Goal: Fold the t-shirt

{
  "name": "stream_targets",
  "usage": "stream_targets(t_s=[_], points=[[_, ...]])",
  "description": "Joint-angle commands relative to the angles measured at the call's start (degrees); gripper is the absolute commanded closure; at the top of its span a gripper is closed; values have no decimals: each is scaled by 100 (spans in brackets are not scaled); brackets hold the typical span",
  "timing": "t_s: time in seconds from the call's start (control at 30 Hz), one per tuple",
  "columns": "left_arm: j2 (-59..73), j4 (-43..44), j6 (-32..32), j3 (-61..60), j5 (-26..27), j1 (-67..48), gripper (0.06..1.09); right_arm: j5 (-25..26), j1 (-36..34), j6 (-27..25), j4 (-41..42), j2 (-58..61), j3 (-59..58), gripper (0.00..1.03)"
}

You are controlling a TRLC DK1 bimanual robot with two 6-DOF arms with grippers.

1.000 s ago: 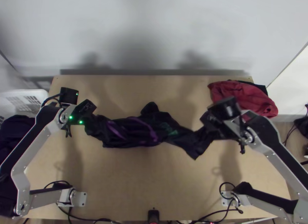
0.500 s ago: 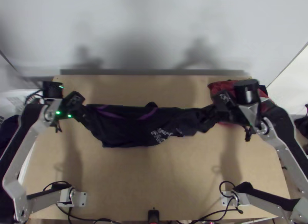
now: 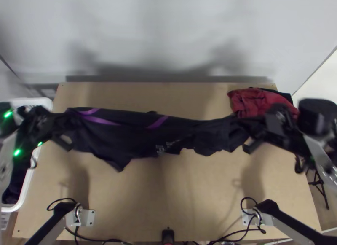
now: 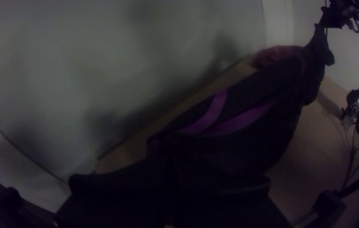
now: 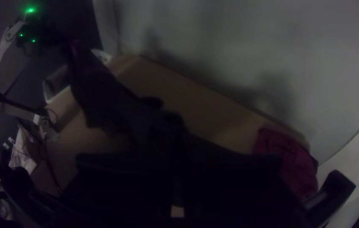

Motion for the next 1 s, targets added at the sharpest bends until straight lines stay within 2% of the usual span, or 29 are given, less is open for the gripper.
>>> stream_targets(t_s=[0.0, 0.17, 0.5, 0.73, 0.97], points=[[-935, -326, -82, 211, 4, 97, 105, 23, -182, 3, -114, -928, -353, 100], [-1234, -396, -74, -334, 56, 26, 105, 14, -340, 3, -132, -1254, -714, 100], [-1006, 834, -3, -2206, 83, -694, 105, -21, -384, -5, 273, -1183, -1549, 100], [-56, 1854, 410, -3305, 83, -721, 105, -21, -314, 3, 765, -867, -2076, 100], [998, 2820, 638, -3533, 74, -501, 105, -21, 3, 91, 1433, -173, -2489, 100]])
